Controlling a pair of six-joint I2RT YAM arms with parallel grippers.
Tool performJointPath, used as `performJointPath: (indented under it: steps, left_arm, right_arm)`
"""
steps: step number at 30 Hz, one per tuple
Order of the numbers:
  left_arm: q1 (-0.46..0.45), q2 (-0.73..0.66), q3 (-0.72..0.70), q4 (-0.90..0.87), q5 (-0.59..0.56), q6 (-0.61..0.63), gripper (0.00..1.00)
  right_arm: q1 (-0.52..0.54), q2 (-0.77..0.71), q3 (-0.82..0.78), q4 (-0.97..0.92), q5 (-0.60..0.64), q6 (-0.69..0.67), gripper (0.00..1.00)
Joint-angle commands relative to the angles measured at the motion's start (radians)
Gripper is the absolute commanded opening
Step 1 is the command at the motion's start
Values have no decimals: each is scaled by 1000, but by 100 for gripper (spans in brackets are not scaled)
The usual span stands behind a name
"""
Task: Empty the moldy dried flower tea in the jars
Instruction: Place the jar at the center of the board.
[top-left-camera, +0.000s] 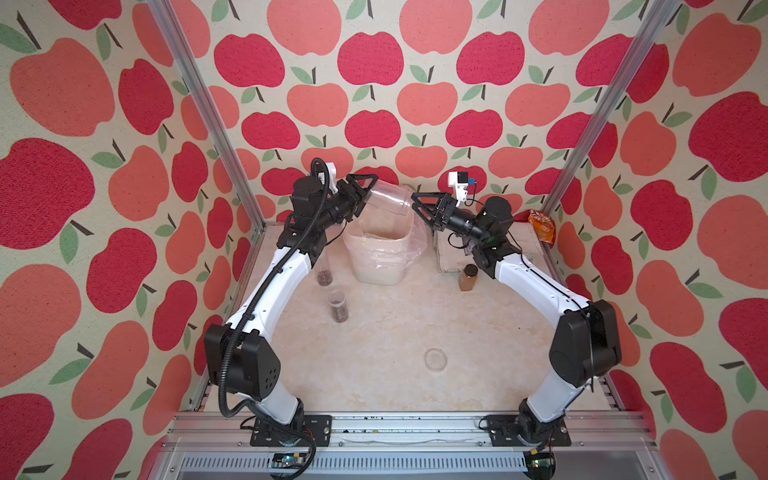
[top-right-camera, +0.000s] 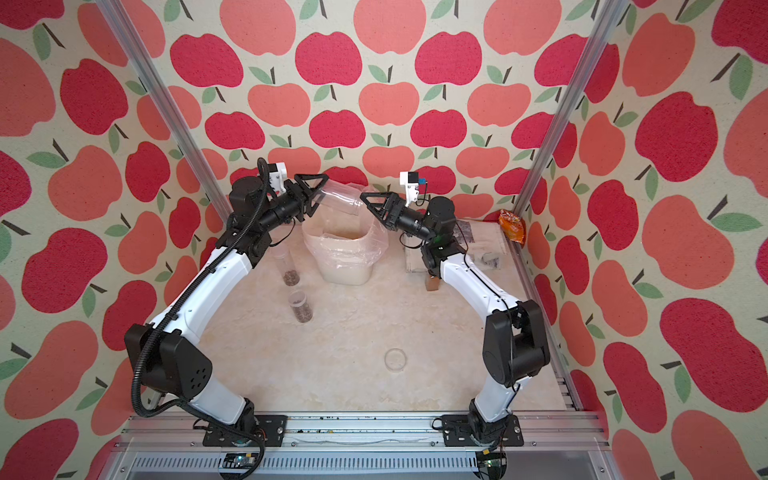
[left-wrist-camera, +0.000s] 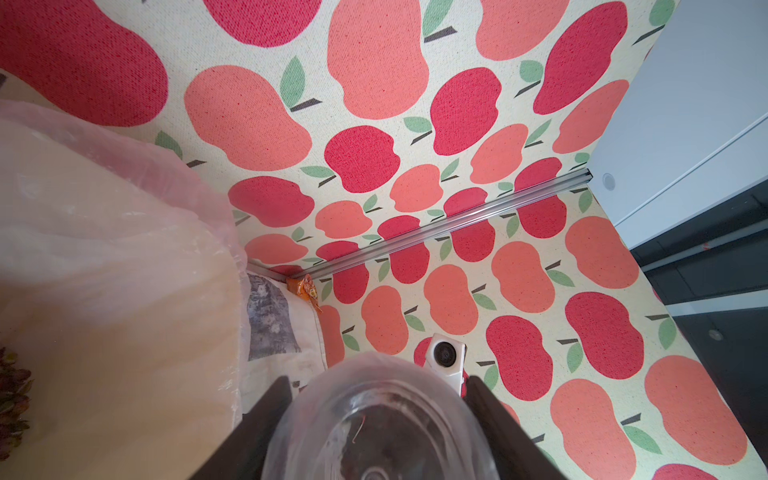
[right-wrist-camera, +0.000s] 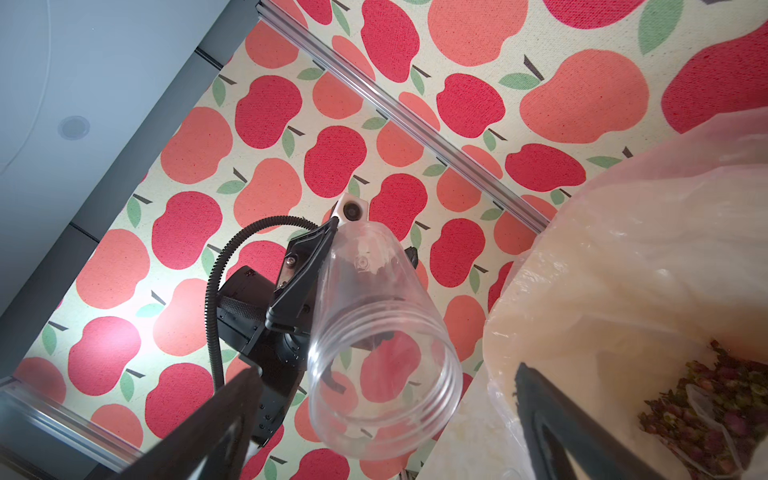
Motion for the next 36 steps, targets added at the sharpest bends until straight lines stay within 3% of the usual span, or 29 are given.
performJointPath:
  steps: [1,10,26,31,36]
  left_arm:
    - [2,-9,1,52,33,-12,0]
    - [0,-8,-4,38,30,3,0]
    - [-14,-8,-4,9,40,33,1]
    - [-14,-13,-12,15,43,38,32]
    - [-12,-29,-16,-2,42,70,71]
  right_arm:
    - [20,31,64,-1,-17,16,99]
    - [57,88,141,-7,-31,35,96]
    - [72,113,166,-3,-36,44,56]
    - [72,91,140,-11,-39,15,47]
    - [70,56,105,-14,-47,-17,44]
